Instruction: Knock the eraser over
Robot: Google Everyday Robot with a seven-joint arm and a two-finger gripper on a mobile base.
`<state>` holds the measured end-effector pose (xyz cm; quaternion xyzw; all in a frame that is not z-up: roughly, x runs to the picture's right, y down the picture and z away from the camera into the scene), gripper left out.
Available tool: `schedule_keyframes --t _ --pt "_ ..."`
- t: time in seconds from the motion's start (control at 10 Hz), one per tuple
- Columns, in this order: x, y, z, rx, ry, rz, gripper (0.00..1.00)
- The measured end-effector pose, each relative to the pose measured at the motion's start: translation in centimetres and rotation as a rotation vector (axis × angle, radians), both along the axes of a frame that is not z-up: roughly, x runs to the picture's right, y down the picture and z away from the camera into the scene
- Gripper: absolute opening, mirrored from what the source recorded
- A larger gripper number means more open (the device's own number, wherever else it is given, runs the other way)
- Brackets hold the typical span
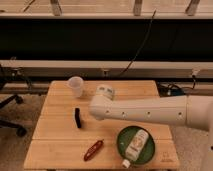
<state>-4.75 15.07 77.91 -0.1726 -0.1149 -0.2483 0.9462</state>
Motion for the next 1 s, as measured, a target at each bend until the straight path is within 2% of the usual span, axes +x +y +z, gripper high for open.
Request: schedule_keyframes --t 0.1,0.4,0.8,1.0 --pt "-0.6 0.6 0.8 -0.02 -0.012 -0.007 0.0" --pt "-2.6 1.4 1.8 -0.038 -0.051 -0.024 0.0" --pt "-6.6 0.5 1.0 -0.034 -0.123 -0.056 0.0" --pt "-7.8 0.3 0.7 -0.031 -0.146 -0.071 0.0"
